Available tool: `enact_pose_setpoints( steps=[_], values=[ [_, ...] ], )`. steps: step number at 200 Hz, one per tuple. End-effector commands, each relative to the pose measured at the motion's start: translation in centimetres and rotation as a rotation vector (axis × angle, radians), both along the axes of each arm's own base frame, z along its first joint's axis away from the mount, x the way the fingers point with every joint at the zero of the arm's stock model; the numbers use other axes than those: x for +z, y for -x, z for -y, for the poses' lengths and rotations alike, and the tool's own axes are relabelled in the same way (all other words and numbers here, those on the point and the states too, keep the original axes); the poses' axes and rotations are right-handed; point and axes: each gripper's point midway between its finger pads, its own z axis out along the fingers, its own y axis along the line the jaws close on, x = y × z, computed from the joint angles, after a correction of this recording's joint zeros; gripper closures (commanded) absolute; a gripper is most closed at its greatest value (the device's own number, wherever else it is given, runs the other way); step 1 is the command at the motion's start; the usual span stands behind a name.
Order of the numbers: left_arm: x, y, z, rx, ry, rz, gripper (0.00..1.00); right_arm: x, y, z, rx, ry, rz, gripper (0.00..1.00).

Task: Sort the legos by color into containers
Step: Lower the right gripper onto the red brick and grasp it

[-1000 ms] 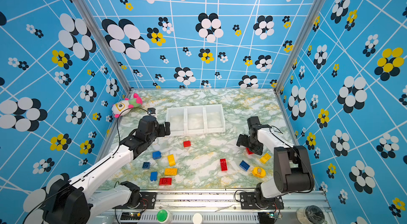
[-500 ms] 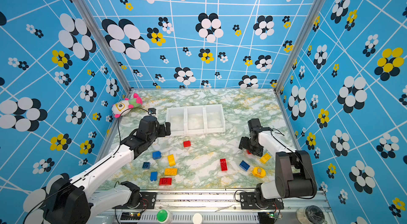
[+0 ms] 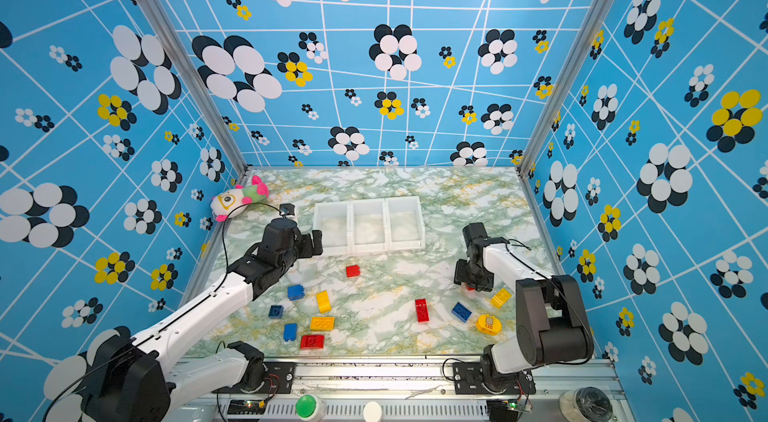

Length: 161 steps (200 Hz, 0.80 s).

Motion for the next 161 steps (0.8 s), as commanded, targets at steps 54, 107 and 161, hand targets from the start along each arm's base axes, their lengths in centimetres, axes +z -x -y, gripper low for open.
enact_pose_setpoints(
  steps=[54,107,161],
  values=[
    [0.1,-0.1,0.0,0.015,0.004,0.008,0.01,0.4,-0.9,-0.8,0.043,0.03,0.011,0.62],
    [-0.1,0.0,-0.1,0.015,0.004,0.002,0.01,1.6,-1.4,-1.4,0.045,0.028,0.039,0.73],
    [-0.6,0.5,0.1,0.01,0.02,-0.022,0.01,5.8,-4.2,-4.6,0.093,-0.026,0.149,0.74]
  ],
)
